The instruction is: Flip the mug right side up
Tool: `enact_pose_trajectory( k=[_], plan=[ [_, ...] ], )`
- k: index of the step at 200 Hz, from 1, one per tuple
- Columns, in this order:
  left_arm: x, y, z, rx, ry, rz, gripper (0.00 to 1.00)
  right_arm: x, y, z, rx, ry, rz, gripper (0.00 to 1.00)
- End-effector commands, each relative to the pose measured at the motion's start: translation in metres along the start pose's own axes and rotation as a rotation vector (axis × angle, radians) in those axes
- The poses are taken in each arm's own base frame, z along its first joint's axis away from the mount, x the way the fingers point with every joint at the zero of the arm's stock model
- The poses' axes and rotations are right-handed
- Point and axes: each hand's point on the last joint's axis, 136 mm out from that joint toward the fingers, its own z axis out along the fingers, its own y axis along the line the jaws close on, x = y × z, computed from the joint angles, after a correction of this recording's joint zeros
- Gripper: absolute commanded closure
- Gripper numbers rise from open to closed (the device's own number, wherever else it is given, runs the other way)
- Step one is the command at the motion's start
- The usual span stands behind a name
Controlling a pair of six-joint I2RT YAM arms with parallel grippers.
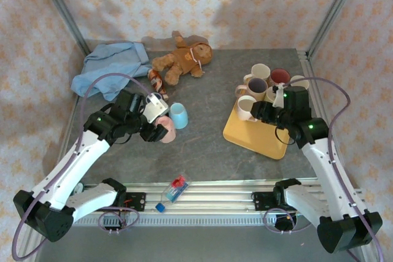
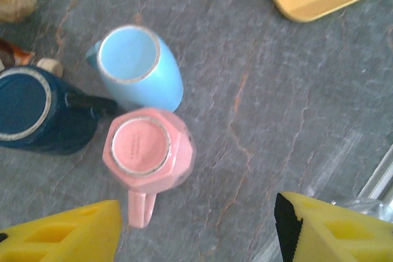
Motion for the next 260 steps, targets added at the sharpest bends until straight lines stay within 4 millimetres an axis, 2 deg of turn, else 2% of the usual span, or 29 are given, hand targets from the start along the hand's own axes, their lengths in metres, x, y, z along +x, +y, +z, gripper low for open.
enact_pose_trajectory(
  k=[1, 39, 66, 100, 127, 141, 162, 188, 223, 260],
  plan=[
    [0.032, 0.009, 0.005, -0.054, 0.108, 0.024, 0.33, 0.008, 0.009, -0.006, -0.033, 0.072, 0.050, 0.56],
    [0.053, 0.024, 0.013, -0.113, 0.197, 0.037, 0.33, 0.029, 0.013, 0.009, -0.063, 0.227, 0.162, 0.59],
    [0.072, 0.031, 0.022, -0.118, 0.276, 0.049, 0.35, 0.033, 0.017, 0.012, -0.096, 0.243, 0.199, 0.60],
    [0.070, 0.042, 0.030, -0.149, 0.276, 0.016, 0.41, 0.030, 0.017, 0.012, -0.101, 0.218, 0.185, 0.59],
    [0.075, 0.040, 0.040, -0.112, 0.321, 0.000, 0.45, 0.027, 0.021, 0.013, -0.111, 0.232, 0.187, 0.60],
    [0.076, 0.043, 0.044, -0.116, 0.324, 0.002, 0.45, 0.026, 0.022, 0.014, -0.115, 0.237, 0.193, 0.60],
    [0.087, 0.042, 0.051, -0.090, 0.373, 0.024, 0.43, 0.025, 0.023, 0.016, -0.122, 0.236, 0.203, 0.60],
    [0.082, 0.047, 0.063, -0.090, 0.371, 0.015, 0.42, 0.024, 0.025, 0.016, -0.130, 0.239, 0.208, 0.60],
    [0.084, 0.055, 0.083, -0.073, 0.436, 0.015, 0.43, 0.022, 0.032, 0.013, -0.157, 0.244, 0.229, 0.60],
    [0.087, 0.058, 0.094, -0.062, 0.461, 0.036, 0.45, 0.019, 0.036, 0.011, -0.172, 0.236, 0.243, 0.60]
  ],
)
